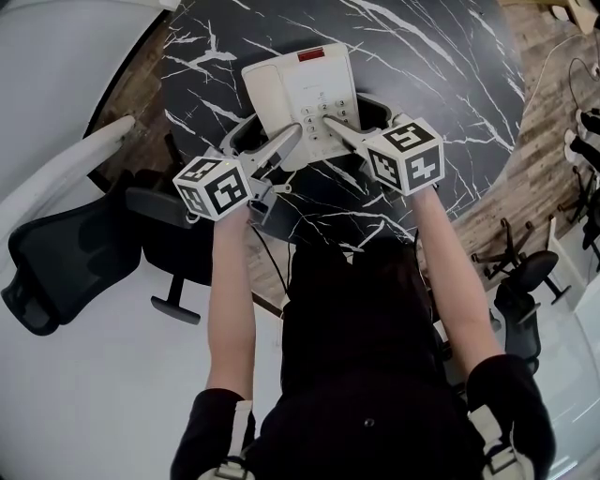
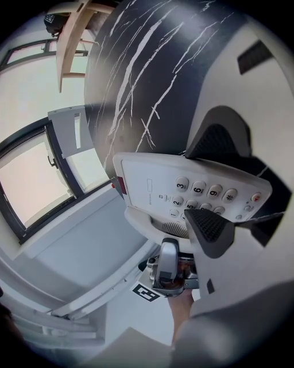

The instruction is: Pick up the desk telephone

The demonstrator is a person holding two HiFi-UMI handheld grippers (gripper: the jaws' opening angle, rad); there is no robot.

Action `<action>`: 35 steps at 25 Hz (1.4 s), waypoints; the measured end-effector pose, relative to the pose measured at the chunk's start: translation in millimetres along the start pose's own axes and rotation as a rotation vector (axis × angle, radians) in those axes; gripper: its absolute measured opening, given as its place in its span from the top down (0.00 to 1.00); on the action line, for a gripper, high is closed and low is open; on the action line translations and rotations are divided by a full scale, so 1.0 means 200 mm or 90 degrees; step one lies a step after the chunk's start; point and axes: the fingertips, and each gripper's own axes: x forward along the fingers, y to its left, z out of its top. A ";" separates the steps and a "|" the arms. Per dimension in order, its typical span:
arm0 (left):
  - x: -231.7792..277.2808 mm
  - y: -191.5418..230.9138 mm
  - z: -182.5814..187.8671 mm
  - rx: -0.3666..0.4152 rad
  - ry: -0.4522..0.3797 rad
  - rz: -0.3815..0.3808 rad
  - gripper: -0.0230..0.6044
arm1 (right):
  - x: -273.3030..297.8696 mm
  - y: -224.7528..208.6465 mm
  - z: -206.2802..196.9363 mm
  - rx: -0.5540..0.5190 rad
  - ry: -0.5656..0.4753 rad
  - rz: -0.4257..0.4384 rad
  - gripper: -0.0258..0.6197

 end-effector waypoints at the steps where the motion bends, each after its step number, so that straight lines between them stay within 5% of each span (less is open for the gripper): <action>1: 0.00 0.00 0.00 0.000 0.000 0.001 0.36 | 0.00 0.00 0.00 0.000 0.000 -0.001 0.51; 23: -0.03 -0.02 0.00 0.006 -0.008 0.034 0.38 | -0.02 0.01 0.00 0.016 0.014 -0.037 0.53; 35: -0.11 -0.19 0.10 0.051 -0.036 0.010 0.39 | -0.18 0.10 0.09 0.038 -0.052 -0.061 0.54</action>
